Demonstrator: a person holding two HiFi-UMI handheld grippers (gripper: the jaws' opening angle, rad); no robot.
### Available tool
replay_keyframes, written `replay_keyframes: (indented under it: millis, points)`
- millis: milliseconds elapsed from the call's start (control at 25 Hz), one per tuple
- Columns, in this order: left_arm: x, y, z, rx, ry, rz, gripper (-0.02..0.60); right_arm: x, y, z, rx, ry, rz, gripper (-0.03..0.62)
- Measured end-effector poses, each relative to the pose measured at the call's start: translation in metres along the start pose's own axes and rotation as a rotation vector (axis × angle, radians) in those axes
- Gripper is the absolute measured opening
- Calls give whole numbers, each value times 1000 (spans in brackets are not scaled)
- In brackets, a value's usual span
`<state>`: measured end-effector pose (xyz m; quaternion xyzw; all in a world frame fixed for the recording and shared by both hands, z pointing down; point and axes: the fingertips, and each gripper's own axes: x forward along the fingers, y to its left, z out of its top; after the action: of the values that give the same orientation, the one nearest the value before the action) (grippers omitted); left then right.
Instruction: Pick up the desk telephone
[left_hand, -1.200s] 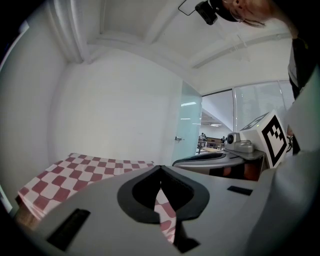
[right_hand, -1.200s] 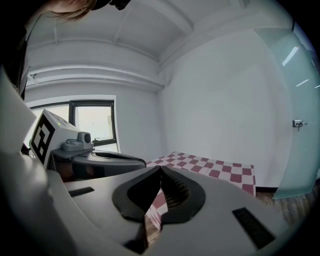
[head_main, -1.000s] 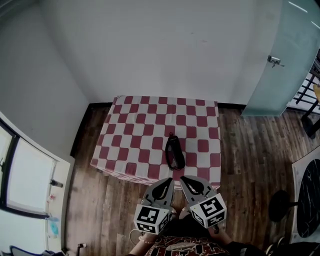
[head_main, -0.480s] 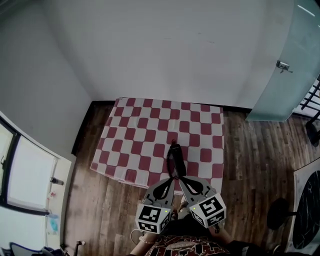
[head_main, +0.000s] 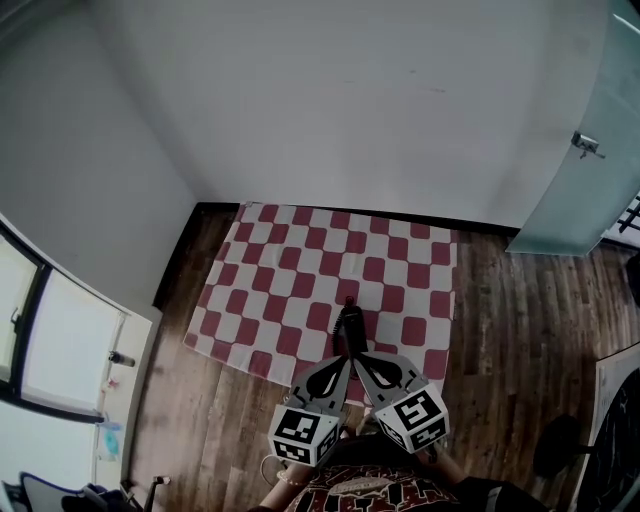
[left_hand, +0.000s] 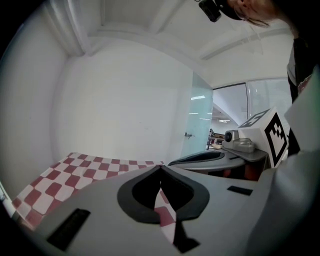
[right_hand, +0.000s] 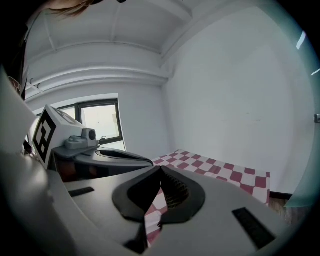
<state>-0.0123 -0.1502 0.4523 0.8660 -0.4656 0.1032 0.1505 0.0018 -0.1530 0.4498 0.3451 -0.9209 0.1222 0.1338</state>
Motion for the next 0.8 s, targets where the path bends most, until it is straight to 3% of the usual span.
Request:
replay_keyframes:
  millis: [400, 800]
  points:
    - [20, 6, 1, 4, 8, 36, 6, 13, -20, -4, -9, 20, 36, 18]
    - [48, 24, 9, 32, 33, -76, 6, 33, -44, 5, 46, 3, -78, 18]
